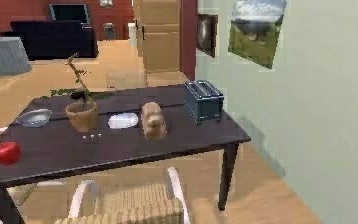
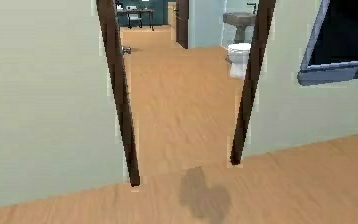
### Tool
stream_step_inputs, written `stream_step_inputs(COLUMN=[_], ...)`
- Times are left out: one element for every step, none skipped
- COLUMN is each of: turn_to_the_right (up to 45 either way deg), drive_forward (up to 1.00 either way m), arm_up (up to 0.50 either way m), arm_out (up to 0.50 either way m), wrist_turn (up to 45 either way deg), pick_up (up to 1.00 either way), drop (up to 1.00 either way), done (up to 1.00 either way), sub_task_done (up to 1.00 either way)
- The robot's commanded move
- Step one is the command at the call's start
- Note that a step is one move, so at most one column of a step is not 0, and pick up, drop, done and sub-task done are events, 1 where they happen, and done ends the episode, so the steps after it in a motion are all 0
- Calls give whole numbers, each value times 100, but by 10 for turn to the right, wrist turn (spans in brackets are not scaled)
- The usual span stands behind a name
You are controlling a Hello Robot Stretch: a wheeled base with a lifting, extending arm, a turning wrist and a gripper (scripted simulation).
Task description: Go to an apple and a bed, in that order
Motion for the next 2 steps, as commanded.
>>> stream_step_inputs(turn_to_the_right=[450, 450], drive_forward=[0, 0], arm_up=[0, 0], arm_out=[0, 0], wrist_turn=[0, 0], pick_up=[0, 0], drop=[0, 0], done=[0, 0], sub_task_done=[0, 0])
